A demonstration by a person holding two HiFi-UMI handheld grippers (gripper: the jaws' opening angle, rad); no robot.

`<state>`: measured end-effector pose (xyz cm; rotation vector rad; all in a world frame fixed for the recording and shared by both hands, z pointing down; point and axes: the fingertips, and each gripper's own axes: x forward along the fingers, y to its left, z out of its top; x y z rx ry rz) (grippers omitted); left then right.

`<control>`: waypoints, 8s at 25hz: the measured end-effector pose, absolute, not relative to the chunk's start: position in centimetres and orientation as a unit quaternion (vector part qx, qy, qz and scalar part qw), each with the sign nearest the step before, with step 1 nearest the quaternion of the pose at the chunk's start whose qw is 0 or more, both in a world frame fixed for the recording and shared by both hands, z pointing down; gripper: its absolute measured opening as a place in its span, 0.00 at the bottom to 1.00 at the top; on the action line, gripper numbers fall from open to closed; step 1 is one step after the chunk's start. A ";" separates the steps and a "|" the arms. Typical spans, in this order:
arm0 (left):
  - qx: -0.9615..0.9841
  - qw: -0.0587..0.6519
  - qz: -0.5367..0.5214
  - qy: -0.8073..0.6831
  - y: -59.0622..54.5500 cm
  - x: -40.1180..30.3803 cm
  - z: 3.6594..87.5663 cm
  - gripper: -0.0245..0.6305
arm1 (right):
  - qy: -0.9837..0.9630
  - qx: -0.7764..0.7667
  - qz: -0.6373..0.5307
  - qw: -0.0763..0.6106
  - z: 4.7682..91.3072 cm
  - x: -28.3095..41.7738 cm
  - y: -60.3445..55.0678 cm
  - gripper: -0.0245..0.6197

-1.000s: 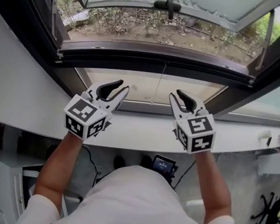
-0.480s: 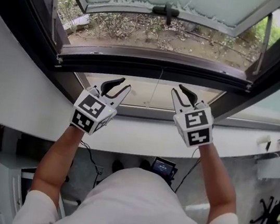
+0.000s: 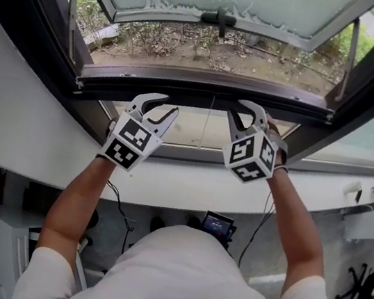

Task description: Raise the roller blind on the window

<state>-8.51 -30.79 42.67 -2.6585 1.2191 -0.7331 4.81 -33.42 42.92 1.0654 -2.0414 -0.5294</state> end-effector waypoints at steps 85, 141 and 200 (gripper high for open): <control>-0.772 0.268 -0.444 0.367 -34.8 -4.5 37.0 0.17 | -0.689 0.402 -0.361 0.484 36.8 4.6 -36.1 0.17; -0.768 0.313 -0.384 0.407 -35.6 -4.9 22.0 0.17 | -0.777 0.515 -0.265 0.247 31.8 4.9 -29.7 0.17; -0.758 0.366 -0.304 0.446 -35.1 -4.9 9.4 0.17 | -0.804 0.478 -0.225 0.272 36.2 2.8 -29.4 0.17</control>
